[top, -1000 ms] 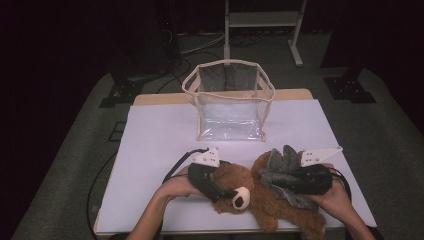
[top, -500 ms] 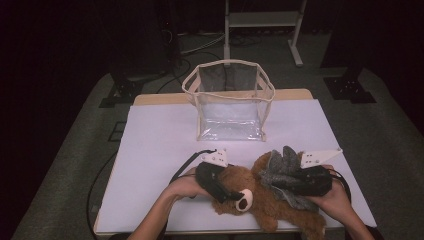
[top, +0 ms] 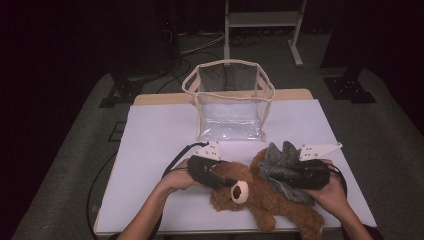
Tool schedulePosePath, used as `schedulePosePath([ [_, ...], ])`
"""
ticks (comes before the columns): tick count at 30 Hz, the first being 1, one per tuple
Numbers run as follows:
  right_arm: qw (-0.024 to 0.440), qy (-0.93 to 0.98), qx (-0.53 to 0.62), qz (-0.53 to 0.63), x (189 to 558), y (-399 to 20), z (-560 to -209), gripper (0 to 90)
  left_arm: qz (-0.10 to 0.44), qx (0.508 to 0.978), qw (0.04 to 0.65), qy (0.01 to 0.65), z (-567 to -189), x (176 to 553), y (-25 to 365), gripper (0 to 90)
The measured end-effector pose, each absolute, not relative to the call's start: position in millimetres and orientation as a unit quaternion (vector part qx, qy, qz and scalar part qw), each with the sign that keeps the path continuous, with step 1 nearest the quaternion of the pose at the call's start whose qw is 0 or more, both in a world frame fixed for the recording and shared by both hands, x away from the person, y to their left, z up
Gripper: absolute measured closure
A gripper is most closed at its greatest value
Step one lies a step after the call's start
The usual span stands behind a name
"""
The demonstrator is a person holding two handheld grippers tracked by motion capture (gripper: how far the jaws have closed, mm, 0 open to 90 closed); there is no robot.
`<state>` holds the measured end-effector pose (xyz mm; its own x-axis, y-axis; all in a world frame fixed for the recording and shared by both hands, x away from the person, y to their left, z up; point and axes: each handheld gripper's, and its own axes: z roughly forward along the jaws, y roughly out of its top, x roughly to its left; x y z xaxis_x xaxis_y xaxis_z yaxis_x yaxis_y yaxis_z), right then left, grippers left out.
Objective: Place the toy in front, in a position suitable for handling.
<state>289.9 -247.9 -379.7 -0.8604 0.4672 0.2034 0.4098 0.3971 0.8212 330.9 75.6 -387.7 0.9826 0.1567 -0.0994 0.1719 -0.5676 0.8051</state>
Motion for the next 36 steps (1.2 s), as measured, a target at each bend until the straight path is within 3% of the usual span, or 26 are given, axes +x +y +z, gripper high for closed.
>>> schedulePosePath([
  [5,0.022,0.844,0.253,0.472,289,-247,-377,73.0,-0.036,0.875,0.475,0.092,-388,333,83,31.8],
  [11,0.010,0.857,0.242,0.455,281,-248,-379,73.9,-0.023,0.882,0.463,0.085,-382,333,92,32.3],
  [15,-0.003,0.861,0.233,0.452,276,-248,-382,74.5,-0.046,0.881,0.460,0.102,-394,334,88,15.4],
  [18,-0.007,0.862,0.231,0.452,274,-249,-383,74.5,-0.060,0.879,0.461,0.101,-399,335,83,9.5],
  [19,-0.010,0.859,0.231,0.456,272,-251,-385,74.5,-0.069,0.879,0.462,0.096,-400,335,80,10.1],
  [21,-0.012,0.856,0.233,0.461,272,-252,-386,74.4,-0.092,0.879,0.460,0.082,-403,334,76,22.2],
  [25,0.000,0.849,0.241,0.471,275,-253,-385,73.7,-0.042,0.888,0.450,0.081,-394,332,77,48.0],
  [28,0.009,0.840,0.250,0.481,282,-252,-383,73.2,-0.019,0.890,0.447,0.090,-387,337,80,53.7],
  [36,0.012,0.840,0.239,0.487,305,-233,-376,73.5,0.020,0.895,0.435,0.099,-370,351,97,57.8],
])
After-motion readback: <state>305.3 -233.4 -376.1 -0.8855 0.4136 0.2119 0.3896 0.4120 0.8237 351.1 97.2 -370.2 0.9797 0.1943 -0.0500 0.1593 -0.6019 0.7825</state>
